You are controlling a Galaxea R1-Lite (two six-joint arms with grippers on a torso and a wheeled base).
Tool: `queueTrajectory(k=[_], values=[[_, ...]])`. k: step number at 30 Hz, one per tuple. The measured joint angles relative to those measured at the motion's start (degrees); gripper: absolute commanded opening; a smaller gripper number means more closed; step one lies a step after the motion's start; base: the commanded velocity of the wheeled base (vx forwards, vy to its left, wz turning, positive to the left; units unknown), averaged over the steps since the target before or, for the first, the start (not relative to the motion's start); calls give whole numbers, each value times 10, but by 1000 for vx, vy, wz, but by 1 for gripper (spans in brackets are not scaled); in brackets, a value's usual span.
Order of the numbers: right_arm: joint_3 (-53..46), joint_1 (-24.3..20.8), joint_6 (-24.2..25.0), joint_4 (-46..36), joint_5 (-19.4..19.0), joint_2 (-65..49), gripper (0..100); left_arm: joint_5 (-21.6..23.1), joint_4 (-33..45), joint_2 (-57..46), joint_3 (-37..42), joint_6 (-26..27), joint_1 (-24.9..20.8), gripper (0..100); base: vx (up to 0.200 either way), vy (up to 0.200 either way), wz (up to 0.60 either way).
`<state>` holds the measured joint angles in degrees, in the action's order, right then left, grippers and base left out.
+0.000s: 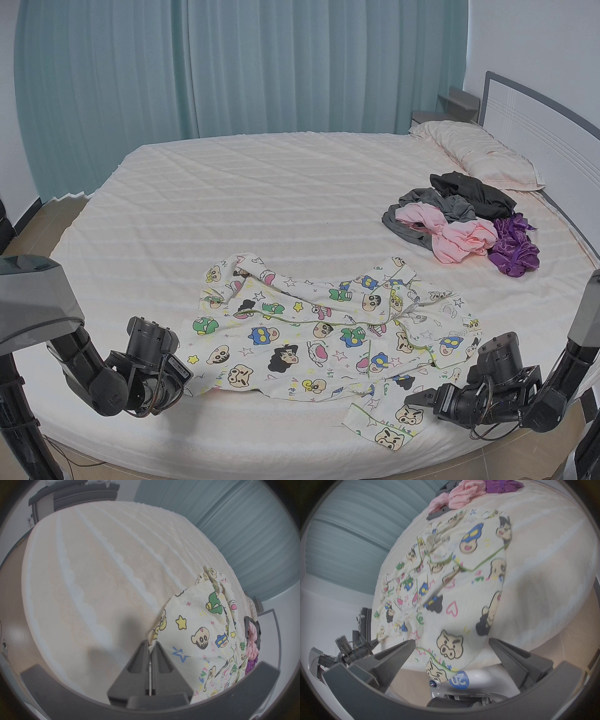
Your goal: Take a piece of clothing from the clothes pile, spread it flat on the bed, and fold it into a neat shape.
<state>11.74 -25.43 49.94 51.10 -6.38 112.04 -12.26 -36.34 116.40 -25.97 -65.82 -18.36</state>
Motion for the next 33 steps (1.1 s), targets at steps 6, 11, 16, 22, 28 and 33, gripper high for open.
queueTrajectory(k=[6,11,16,22,28,33], values=[[4,-45,3,0,1,34,100,-18,0,-27,18,34,-7,0,0,0,0],[17,-67,8,2,1,55,100,-20,0,-38,22,37,-8,0,0,0,0],[32,-77,36,3,1,63,0,-20,1,-42,24,37,-9,0,0,0,0],[34,-91,45,-5,1,65,0,-20,0,-44,24,37,-9,0,0,0,0],[6,-89,43,-5,2,57,0,-20,1,-44,27,38,-10,0,0,0,0],[-16,-75,33,-5,3,40,0,-20,0,-45,34,38,-12,0,0,0,0]])
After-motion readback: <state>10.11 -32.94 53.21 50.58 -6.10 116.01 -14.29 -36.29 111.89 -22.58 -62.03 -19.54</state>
